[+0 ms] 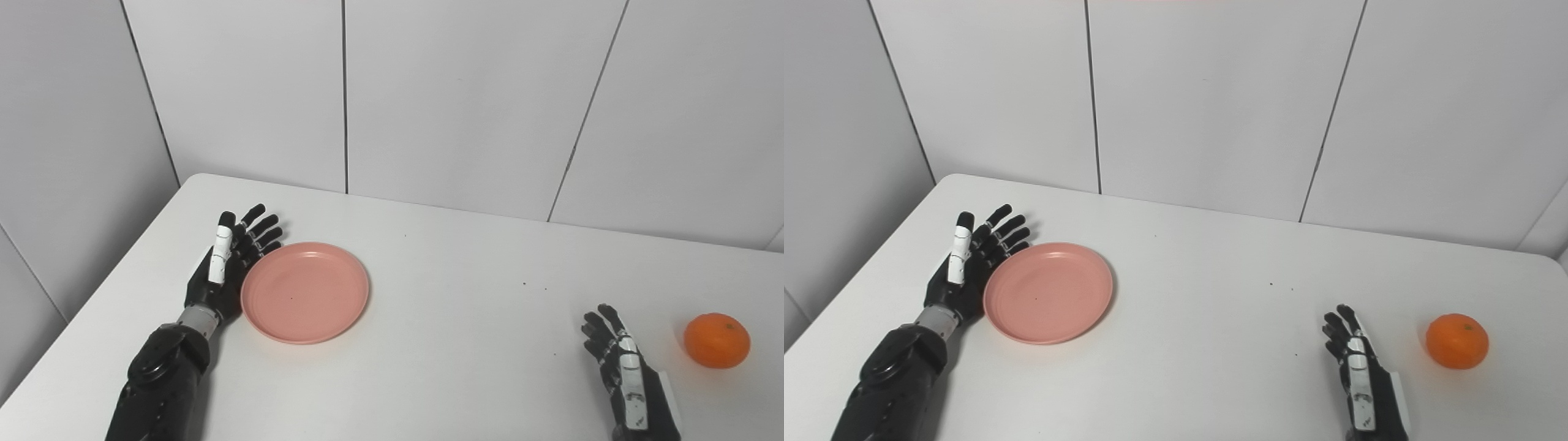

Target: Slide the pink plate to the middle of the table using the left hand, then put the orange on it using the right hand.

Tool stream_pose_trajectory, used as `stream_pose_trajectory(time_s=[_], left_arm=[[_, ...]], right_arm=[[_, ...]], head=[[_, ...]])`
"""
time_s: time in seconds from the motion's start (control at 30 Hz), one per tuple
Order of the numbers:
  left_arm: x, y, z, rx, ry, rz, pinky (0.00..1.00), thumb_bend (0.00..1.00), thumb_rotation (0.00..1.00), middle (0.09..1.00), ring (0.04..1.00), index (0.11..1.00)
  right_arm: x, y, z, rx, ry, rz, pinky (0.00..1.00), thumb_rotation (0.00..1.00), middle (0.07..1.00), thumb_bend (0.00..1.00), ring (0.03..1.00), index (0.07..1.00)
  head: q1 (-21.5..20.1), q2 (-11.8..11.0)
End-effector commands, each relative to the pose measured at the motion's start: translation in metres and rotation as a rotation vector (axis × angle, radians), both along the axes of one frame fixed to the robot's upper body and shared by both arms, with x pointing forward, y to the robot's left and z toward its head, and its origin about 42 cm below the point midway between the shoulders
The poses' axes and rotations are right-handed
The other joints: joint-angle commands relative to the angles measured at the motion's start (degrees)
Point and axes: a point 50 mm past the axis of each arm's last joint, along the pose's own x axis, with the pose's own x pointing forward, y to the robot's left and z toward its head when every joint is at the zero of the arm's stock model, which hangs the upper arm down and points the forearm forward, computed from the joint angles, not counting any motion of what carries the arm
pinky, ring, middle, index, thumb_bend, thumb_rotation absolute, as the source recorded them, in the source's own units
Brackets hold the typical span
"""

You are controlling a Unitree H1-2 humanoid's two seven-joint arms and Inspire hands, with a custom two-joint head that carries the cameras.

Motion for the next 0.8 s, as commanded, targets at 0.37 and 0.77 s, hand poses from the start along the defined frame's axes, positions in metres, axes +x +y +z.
stream_pose_trajectory(time_s=[0.37,0.77], left_arm=[[0.002,-0.028,-0.006,-0.034,0.076,0.066,0.88,0.90,0.87,0.836,0.860,0.825],[-0.004,-0.043,-0.007,-0.076,0.103,0.071,0.90,0.90,0.84,0.835,0.865,0.835]], right_arm=[[-0.022,0.013,-0.028,0.049,0.129,-0.003,0.92,1.00,0.874,0.69,0.888,0.901],[-0.020,0.023,-0.023,0.031,0.121,-0.001,0.90,1.00,0.865,0.67,0.879,0.893]], head=[[-0.7,1.3],[-4.9,3.2]])
